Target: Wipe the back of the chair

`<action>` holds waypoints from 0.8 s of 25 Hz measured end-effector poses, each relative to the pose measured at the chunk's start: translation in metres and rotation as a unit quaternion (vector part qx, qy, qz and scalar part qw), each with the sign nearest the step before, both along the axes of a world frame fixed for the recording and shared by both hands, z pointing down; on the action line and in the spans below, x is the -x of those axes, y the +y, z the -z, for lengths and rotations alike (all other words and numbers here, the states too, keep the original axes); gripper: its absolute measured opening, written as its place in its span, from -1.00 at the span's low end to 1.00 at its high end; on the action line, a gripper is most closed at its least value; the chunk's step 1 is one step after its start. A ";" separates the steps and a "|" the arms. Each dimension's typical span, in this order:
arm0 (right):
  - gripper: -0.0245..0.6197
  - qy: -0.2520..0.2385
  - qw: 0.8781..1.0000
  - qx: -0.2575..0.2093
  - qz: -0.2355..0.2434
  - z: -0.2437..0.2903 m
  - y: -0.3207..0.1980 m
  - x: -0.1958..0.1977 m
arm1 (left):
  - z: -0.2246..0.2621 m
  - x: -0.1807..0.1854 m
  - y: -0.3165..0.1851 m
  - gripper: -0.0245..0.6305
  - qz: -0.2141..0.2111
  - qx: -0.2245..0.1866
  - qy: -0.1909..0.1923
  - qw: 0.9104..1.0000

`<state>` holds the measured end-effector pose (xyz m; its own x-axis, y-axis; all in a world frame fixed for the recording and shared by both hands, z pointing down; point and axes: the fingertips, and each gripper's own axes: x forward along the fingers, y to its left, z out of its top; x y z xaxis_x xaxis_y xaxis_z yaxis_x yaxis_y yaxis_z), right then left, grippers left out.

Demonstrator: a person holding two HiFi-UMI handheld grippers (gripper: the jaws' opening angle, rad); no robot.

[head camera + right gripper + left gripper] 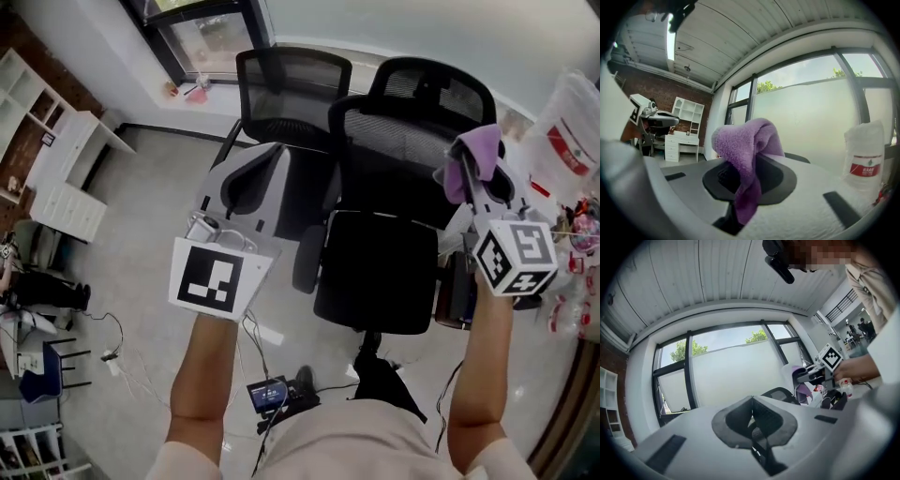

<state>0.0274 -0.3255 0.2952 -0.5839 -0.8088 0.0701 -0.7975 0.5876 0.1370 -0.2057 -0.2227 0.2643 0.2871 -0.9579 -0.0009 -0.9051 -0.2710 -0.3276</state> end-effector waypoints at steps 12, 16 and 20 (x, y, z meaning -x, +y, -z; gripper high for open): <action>-0.76 0.005 0.999 -0.039 0.029 0.084 0.125 0.010 | 0.053 0.029 0.113 -0.91 -0.001 -0.028 0.011 1.000; -0.76 0.003 0.998 -0.047 0.041 0.102 0.162 0.013 | 0.063 0.032 0.146 -0.91 -0.003 -0.032 0.013 0.999; -0.76 0.004 0.997 -0.057 0.053 0.119 0.197 0.017 | 0.073 0.037 0.178 -0.91 -0.004 -0.042 0.018 0.999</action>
<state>0.0108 -0.1281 0.1762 -0.6664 -0.7455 -0.0130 -0.7301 0.6490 0.2137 -0.2426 -0.0449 0.1914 0.2938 -0.9515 -0.0910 -0.9145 -0.2522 -0.3163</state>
